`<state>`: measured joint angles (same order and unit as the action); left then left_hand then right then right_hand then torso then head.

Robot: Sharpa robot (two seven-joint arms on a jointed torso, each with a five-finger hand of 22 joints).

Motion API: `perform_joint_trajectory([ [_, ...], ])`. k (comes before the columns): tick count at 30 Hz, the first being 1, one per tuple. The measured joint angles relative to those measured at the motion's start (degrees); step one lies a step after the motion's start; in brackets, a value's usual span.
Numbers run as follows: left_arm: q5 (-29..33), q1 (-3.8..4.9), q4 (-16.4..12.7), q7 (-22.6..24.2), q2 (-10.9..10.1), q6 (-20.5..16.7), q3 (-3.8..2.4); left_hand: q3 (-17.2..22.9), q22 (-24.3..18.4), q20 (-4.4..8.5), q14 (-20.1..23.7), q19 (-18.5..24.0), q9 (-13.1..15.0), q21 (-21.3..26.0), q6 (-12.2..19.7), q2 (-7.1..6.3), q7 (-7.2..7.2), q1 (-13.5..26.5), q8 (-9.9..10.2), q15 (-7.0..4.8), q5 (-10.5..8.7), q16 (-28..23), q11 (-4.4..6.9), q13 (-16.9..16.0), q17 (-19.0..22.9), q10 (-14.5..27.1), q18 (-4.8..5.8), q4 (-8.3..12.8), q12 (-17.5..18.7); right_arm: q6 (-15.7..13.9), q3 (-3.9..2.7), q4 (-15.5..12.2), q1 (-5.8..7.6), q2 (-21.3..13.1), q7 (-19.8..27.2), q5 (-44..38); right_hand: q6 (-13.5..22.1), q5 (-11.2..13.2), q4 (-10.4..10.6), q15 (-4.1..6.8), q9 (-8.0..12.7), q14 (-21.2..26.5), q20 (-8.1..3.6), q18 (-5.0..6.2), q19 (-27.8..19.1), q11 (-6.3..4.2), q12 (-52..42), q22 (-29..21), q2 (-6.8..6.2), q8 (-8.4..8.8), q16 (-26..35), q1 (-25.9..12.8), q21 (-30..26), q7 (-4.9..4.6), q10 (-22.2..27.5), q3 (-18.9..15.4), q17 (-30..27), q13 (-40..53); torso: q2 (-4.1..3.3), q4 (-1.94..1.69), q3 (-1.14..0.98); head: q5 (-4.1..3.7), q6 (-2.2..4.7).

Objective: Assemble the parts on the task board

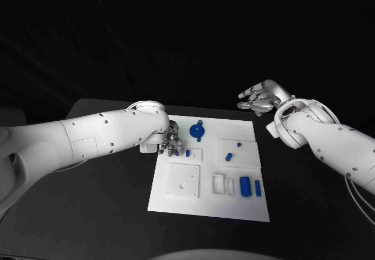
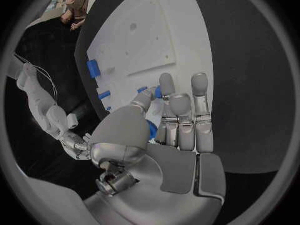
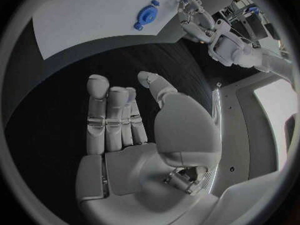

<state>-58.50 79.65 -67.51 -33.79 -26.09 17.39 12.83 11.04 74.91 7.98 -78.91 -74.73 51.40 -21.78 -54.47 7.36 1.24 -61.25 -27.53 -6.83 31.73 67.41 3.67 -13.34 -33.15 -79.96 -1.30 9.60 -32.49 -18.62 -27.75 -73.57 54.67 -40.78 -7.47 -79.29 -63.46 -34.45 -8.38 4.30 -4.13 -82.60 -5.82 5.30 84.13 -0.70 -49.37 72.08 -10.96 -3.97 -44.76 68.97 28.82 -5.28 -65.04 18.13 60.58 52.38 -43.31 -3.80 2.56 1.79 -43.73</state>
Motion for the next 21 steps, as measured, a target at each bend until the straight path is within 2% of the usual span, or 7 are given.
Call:
perform_joint_trajectory([
  [4,-0.01,-0.01,-0.01,0.06,-0.04,-0.03,0.00,0.00,0.00,0.00,0.00,0.00,0.61,-0.18,0.00,0.00,0.00,0.00,-0.04,0.00,1.05,0.49,0.00,-0.05,-0.64,0.00,0.00,0.00,0.00,0.05,0.00,0.01,0.00,0.01,0.01,0.04,0.00,0.00,0.00,0.00,0.00,0.00,0.00,-0.01,0.00,0.00,0.00,0.00,0.02,0.00,0.00,0.02,0.00,0.00,0.00,0.00,0.00,0.00,-0.01,0.00,0.00,0.04,0.03],
  [21,0.97,0.02,1.45,0.58,0.51,0.96,-0.06,-0.01,0.04,0.00,-0.24,0.00,1.71,-0.61,-0.33,0.00,-0.04,0.00,-0.89,-0.22,1.53,1.12,0.12,-0.09,-1.76,-0.70,0.00,0.02,-0.21,0.28,0.00,0.12,0.00,0.14,0.04,0.15,0.00,0.00,0.00,0.21,0.00,0.22,0.00,-0.01,0.00,0.00,0.00,0.00,0.02,0.00,0.00,0.02,-0.38,0.00,0.00,0.00,-0.01,-0.04,-0.07,0.10,-0.04,0.09,-0.01],
])
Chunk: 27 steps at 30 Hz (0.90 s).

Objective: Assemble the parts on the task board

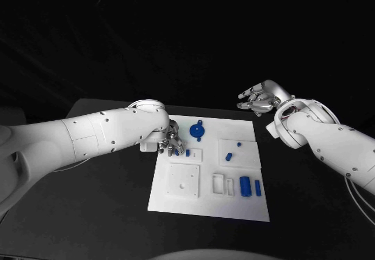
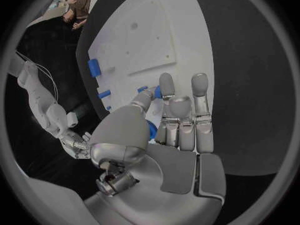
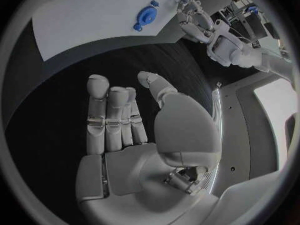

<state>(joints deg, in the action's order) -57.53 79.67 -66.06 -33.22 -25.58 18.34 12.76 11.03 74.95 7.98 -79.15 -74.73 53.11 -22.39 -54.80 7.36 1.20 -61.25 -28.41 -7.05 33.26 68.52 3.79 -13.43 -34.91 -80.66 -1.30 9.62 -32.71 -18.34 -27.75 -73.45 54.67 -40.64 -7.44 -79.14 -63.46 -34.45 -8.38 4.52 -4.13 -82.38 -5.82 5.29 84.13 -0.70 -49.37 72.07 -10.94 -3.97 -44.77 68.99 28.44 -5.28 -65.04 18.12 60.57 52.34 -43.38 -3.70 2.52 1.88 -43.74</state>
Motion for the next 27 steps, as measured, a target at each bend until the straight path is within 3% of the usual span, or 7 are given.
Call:
perform_joint_trajectory([
  [27,-1.21,0.10,0.29,0.50,0.38,1.91,-0.07,-0.78,-0.02,0.00,0.00,0.00,0.04,-0.44,-0.20,0.43,0.19,0.42,0.66,0.01,-0.48,0.44,-0.20,-0.04,-0.43,-0.20,0.00,0.78,0.00,0.29,0.00,0.13,-0.01,0.10,0.06,0.04,0.00,0.01,0.00,0.00,0.00,0.00,0.00,0.00,0.00,0.00,0.00,0.00,0.00,0.00,0.00,0.00,0.00,0.00,0.00,0.00,-0.03,0.01,0.07,-0.10,0.02,-0.15,-0.32],
])
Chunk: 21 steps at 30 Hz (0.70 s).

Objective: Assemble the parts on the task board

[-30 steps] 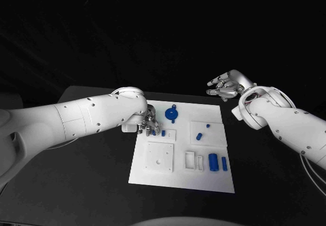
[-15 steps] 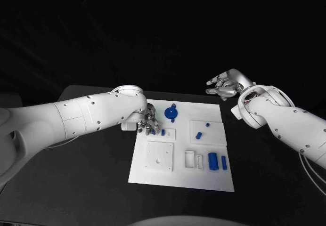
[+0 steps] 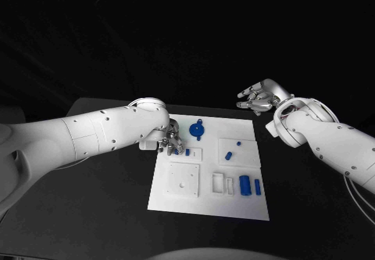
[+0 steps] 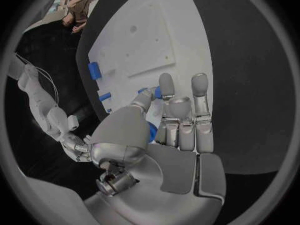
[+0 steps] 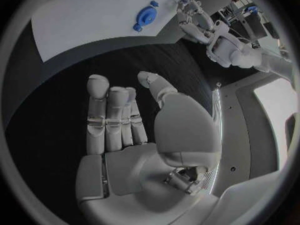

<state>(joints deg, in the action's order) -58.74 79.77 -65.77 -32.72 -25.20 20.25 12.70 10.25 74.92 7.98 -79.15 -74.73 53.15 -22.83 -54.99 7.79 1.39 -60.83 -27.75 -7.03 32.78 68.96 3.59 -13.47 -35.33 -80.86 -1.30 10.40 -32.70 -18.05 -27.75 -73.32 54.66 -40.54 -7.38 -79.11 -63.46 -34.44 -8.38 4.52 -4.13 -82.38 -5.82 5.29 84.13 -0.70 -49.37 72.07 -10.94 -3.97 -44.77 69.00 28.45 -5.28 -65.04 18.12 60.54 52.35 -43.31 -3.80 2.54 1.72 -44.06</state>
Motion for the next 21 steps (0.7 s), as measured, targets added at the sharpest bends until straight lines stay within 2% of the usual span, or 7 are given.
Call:
perform_joint_trajectory([
  [18,-0.35,-0.09,0.15,-0.30,0.23,-0.36,0.00,-0.01,-0.01,0.00,0.00,0.00,0.02,0.00,-0.14,0.13,-0.12,0.13,0.30,0.00,-0.24,0.00,-0.01,0.01,0.54,-0.01,0.00,0.01,0.00,0.13,0.00,0.00,0.00,0.04,0.06,0.02,0.21,-0.23,0.00,0.00,0.00,0.00,0.00,0.00,0.00,0.21,0.00,0.00,0.24,0.00,0.00,-0.24,0.00,-0.21,0.21,0.00,-0.07,-0.05,0.01,0.05,-0.03,0.05,0.01],
  [21,-0.29,-0.11,0.23,-0.31,0.26,-0.39,-0.01,-0.08,-0.01,0.00,0.00,0.00,-0.33,0.00,-0.19,0.13,-0.18,0.13,0.57,0.01,-1.17,-0.39,-0.01,0.01,0.69,-0.01,0.00,0.08,0.00,0.17,0.00,-0.01,0.00,0.04,0.07,0.02,0.21,-0.23,0.00,0.00,0.00,0.00,0.00,0.00,0.00,0.21,0.00,0.00,0.24,0.00,0.00,-0.24,0.00,-0.21,0.21,0.00,-0.07,-0.04,0.01,0.05,-0.03,0.01,0.00],
])
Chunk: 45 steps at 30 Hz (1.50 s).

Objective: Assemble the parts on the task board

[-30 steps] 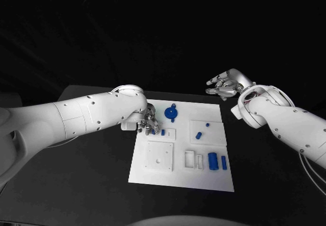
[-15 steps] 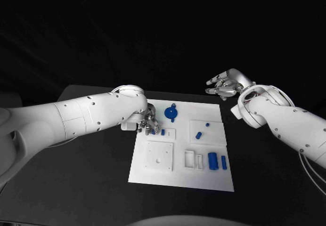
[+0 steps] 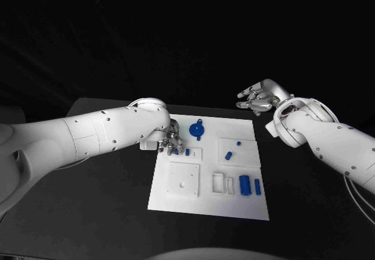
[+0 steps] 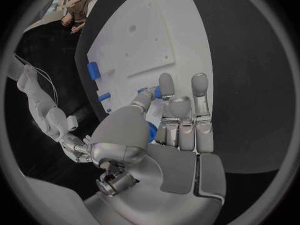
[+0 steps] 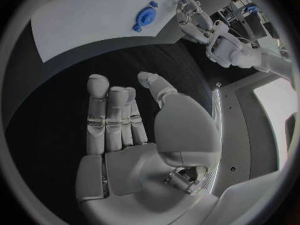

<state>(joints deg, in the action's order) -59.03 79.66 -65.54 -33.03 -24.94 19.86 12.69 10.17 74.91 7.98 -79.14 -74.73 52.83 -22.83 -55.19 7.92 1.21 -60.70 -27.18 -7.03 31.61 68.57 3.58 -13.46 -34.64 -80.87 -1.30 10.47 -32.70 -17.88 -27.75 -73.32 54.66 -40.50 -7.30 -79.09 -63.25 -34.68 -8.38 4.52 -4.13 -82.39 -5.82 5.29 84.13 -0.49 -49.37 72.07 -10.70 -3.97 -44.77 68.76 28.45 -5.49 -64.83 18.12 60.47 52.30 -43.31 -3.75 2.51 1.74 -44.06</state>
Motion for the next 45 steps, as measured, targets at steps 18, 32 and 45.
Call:
perform_joint_trajectory([
  [18,0.08,-0.15,0.66,-0.15,-0.01,-0.74,0.05,-5.45,-0.01,0.00,0.01,0.00,-6.14,0.76,-1.93,-2.58,-1.52,-2.22,2.10,-0.01,-3.72,-0.67,0.01,0.01,1.21,0.01,0.00,-6.43,0.00,0.12,0.00,0.04,-0.01,0.06,0.07,0.00,-0.01,0.01,0.00,0.00,0.00,0.00,0.00,0.00,0.00,0.00,0.00,0.00,0.00,0.00,0.00,0.00,-0.31,0.00,0.00,0.00,0.00,-0.06,0.00,-0.04,0.01,-0.05,0.02],
  [32,0.08,-0.24,0.88,-0.13,0.01,-1.23,0.08,-6.36,0.03,0.22,0.01,-0.22,-6.45,0.99,-2.08,-3.24,-1.60,-2.12,2.11,-0.02,-4.06,-0.67,0.01,0.01,1.27,0.01,0.00,-7.80,0.00,0.25,0.00,0.08,-0.01,0.12,0.17,0.02,-0.01,-0.02,0.00,0.00,0.00,0.00,0.00,0.00,0.00,0.00,0.00,0.00,0.00,0.00,0.08,0.00,-0.35,0.01,0.00,0.00,0.00,-0.05,0.00,-0.04,0.02,-0.08,0.04],
  [45,-0.03,-0.30,1.15,-0.11,0.08,-1.27,0.10,-8.41,0.02,0.21,0.01,-0.22,-6.76,1.10,-2.09,-4.53,-1.56,-2.55,1.83,-0.01,-4.49,-0.67,0.22,0.02,1.38,0.22,0.00,-9.85,0.00,0.37,0.00,0.11,-0.01,0.14,0.33,0.04,-0.01,-0.24,-0.33,0.00,0.00,0.00,0.00,0.00,0.00,0.00,0.00,-0.06,0.00,0.00,0.29,0.01,-0.66,0.01,0.00,0.33,-0.09,-0.10,0.00,-0.05,0.03,-0.11,0.04],
])
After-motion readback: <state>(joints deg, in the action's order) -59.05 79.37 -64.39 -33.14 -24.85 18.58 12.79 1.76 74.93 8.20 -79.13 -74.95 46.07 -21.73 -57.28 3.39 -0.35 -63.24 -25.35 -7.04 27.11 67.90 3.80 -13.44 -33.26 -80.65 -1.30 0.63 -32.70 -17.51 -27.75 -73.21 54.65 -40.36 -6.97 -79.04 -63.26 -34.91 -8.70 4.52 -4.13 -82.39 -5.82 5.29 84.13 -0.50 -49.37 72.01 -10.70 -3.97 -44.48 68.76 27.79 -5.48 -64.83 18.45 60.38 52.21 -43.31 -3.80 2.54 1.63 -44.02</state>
